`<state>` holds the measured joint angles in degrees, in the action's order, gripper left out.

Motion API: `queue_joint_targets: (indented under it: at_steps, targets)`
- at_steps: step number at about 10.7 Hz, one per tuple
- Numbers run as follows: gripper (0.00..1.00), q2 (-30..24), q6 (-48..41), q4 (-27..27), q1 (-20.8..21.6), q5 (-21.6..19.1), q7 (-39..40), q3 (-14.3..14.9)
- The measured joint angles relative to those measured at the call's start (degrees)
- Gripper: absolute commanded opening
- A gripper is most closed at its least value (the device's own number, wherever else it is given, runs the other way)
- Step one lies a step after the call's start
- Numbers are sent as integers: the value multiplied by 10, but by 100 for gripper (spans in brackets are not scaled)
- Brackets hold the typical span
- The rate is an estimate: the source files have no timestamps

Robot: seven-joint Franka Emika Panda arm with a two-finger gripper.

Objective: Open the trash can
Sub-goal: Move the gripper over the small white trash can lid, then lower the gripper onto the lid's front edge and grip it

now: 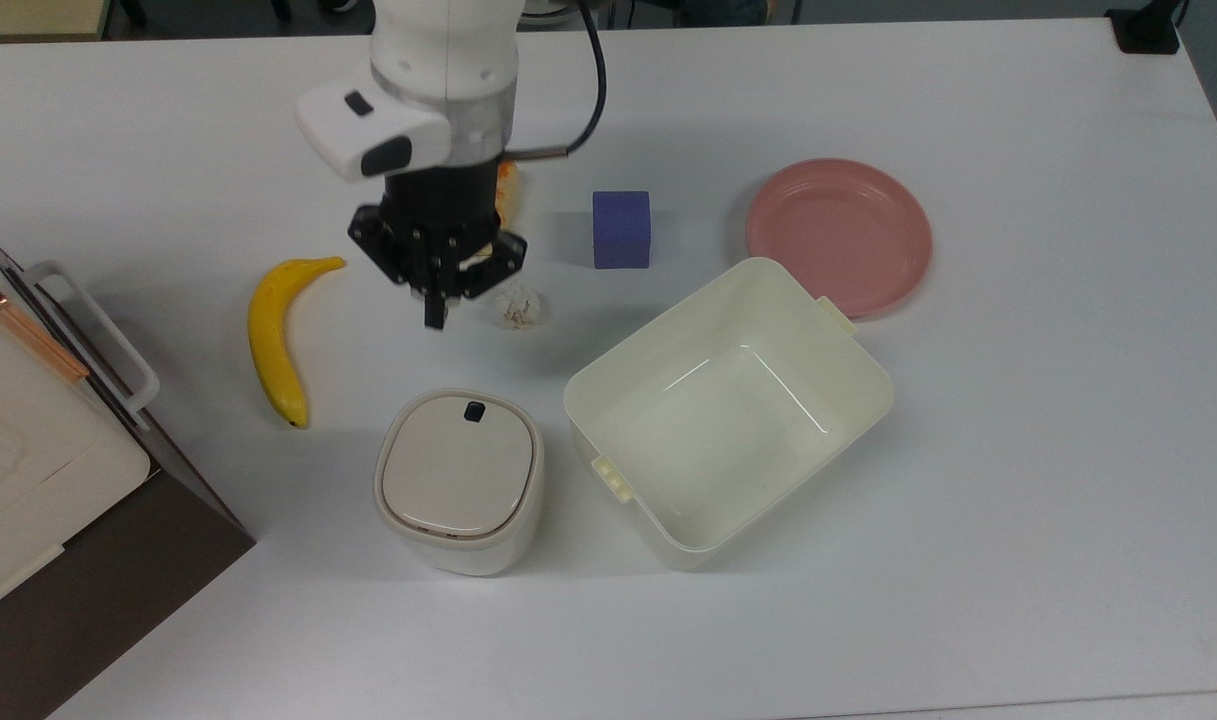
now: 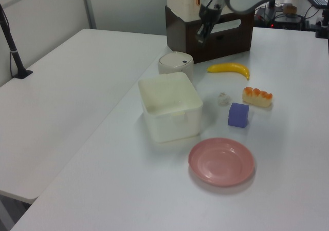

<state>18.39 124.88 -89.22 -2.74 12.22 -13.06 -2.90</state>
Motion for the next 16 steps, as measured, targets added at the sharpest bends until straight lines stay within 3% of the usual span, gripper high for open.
queue_joint_targets:
  at_steps: [5,16]
  targets:
    - [0,65,112,2,4,29,-64,0]
    - [0,94,203,5,17,50,-78,-1]
